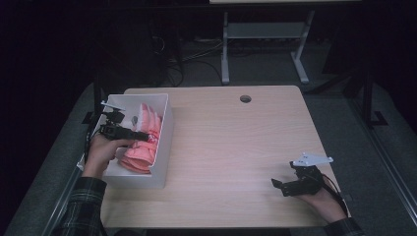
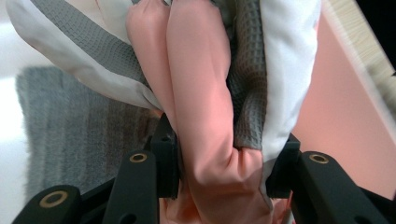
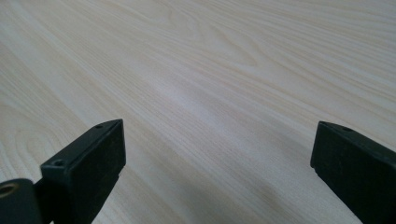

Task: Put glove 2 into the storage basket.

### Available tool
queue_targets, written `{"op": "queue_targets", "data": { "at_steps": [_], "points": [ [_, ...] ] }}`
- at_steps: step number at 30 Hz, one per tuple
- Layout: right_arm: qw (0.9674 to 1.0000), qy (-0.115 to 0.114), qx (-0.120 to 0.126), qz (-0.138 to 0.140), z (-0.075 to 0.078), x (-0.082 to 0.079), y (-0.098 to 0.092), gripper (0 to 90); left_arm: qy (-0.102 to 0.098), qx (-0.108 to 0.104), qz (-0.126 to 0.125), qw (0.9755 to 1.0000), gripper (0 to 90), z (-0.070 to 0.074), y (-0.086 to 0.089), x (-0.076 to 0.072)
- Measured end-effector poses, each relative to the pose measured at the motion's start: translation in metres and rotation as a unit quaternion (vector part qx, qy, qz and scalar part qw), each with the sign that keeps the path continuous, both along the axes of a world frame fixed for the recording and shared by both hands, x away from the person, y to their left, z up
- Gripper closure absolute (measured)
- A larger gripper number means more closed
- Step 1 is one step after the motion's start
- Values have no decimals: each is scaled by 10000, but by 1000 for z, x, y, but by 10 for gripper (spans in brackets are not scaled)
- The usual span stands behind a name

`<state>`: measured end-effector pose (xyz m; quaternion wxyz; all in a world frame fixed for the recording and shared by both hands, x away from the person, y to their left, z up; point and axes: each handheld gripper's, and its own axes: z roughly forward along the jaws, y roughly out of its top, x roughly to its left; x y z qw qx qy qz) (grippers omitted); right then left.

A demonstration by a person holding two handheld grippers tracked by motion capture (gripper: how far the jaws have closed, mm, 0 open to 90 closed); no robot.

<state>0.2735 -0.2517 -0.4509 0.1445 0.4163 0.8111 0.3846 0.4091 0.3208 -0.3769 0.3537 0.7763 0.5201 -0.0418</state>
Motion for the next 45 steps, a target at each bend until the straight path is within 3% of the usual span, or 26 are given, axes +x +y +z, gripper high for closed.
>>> {"op": "queue_targets", "data": {
  "at_steps": [7,9,13,17,24,29,36,40,42,43,45],
  "points": [
    [10000,4,-13,13,0,0,0,29,272,140,-118,9995,508,-25,-7,4],
    [10000,-2,-7,7,0,0,0,29,267,78,-69,9996,480,-27,-7,4],
    [10000,-1,-20,13,0,0,0,29,194,179,-22,9996,316,-24,-7,3],
    [10000,11,5,-3,0,-1,0,29,-20,534,94,9985,183,-13,-6,0],
    [10000,3,3,13,1,-1,0,29,-568,509,207,9969,150,24,-2,-9],
    [10000,17,-17,14,0,-1,0,29,-946,439,60,9945,150,51,-10,-18],
    [10000,27,-13,8,0,-1,1,29,-1475,336,-391,9877,150,83,-44,-33],
    [10000,26,-25,17,0,-1,0,29,-1627,288,-759,9833,151,92,-72,-42],
    [10000,23,-11,6,0,-2,0,29,-1650,272,-808,9826,151,93,-78,-43],
    [10000,24,-11,7,0,-2,0,29,-1729,242,-1019,9794,151,95,-93,-48],
    [10000,21,-16,8,0,-2,0,29,-1783,118,-1249,9759,151,94,-108,-52]
  ]
}}
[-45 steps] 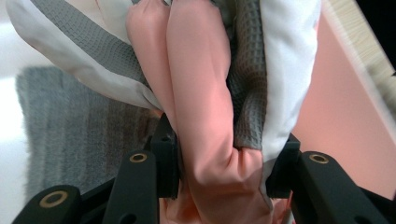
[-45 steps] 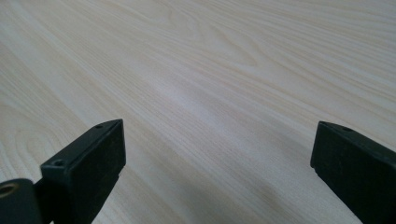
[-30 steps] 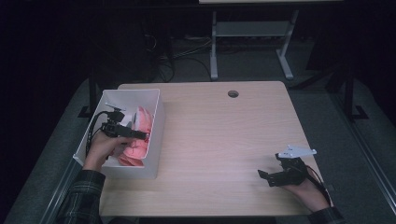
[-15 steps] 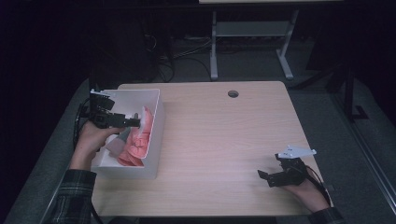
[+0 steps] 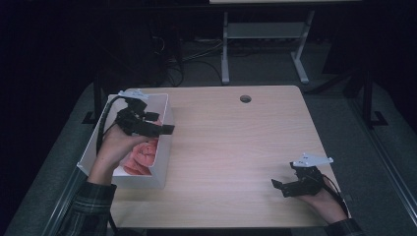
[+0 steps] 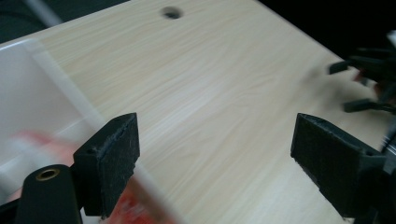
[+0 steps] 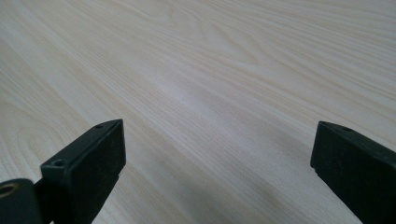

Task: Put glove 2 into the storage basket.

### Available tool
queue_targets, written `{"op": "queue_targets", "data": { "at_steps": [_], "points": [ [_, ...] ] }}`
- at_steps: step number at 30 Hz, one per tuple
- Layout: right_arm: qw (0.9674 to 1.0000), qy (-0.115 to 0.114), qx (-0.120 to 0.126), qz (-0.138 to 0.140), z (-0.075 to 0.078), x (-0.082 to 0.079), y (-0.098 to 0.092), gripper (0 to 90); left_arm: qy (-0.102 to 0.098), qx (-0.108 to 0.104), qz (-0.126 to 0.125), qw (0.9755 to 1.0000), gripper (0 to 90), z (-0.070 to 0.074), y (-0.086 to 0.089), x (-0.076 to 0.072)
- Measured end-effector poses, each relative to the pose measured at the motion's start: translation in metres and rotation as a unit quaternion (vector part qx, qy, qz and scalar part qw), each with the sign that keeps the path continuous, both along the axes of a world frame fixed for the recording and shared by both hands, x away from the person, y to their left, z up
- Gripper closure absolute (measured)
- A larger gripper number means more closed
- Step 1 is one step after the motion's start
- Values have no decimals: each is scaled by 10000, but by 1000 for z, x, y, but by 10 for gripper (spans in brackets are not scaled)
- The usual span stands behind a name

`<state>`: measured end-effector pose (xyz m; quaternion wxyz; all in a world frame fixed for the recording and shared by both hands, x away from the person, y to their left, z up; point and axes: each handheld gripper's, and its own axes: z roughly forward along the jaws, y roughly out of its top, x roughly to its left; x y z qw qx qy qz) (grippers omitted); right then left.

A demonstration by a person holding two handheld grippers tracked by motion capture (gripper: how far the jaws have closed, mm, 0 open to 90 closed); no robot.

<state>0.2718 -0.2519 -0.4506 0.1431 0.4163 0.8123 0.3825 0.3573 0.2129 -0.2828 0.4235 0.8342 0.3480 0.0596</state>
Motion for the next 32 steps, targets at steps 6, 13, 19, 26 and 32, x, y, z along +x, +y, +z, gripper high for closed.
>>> {"op": "queue_targets", "data": {
  "at_steps": [6,13,19,26,32],
  "points": [
    [10000,20,-19,16,-1,0,0,29,-108,49,-523,9986,152,-9,-46,-18],
    [10000,36,-35,26,-1,0,1,29,-222,396,-937,9946,152,-36,-90,-34],
    [9999,51,-64,62,-3,-1,2,29,-184,605,-1010,9929,152,-69,-109,-41],
    [9998,100,-130,71,-4,-2,3,30,-59,794,-967,9921,152,-109,-115,-42],
    [9998,132,-167,36,-6,-3,2,30,-83,915,-999,9907,152,-132,-116,-44]
  ]
}}
